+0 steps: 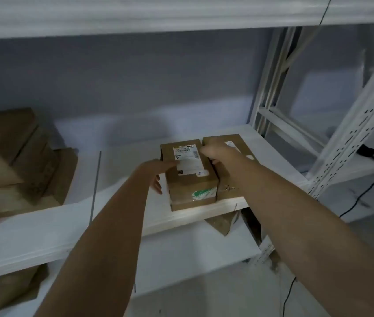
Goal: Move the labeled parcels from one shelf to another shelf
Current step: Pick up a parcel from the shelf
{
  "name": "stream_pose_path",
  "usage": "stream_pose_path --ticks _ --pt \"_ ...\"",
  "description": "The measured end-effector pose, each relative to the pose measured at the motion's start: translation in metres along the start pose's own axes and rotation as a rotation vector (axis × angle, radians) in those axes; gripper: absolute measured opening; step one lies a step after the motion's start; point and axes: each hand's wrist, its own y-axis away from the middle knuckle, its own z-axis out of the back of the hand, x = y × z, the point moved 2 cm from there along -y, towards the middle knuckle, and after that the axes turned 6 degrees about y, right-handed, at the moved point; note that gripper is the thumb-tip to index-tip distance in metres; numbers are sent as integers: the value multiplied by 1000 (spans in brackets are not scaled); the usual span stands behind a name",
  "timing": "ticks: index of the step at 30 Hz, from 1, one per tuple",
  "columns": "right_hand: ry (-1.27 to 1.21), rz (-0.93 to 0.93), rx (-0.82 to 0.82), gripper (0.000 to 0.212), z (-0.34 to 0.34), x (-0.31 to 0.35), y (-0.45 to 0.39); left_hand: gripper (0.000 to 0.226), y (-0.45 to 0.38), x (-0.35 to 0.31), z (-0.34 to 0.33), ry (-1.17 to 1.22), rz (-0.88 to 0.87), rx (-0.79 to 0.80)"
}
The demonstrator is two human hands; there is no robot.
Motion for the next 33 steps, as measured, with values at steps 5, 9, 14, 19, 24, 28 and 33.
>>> stream_pose_path --ticks 5,9,14,19,24,28,33 --pt "153 -13 103 50 -1 14 -4 76 -17 0 -4 -6 11 43" --pt "269 -3 167 52 -7 14 -11 62 -14 0 -10 -84 -31 3" --pt "54 -11 259 54 -15 10 -9 55 -9 4 -2 -14 -60 -53" --pt "-217 105 139 52 -8 10 -2 74 -1 4 15 192 -246 -109" --pt "-315 272 9 49 7 17 23 76 22 -7 23 315 -395 -155" --pt "-341 335 -13 55 15 17 37 77 33 -6 25 346 -447 -156" --pt "-344 392 -29 60 16 13 56 77 54 9 24 326 -508 -202"
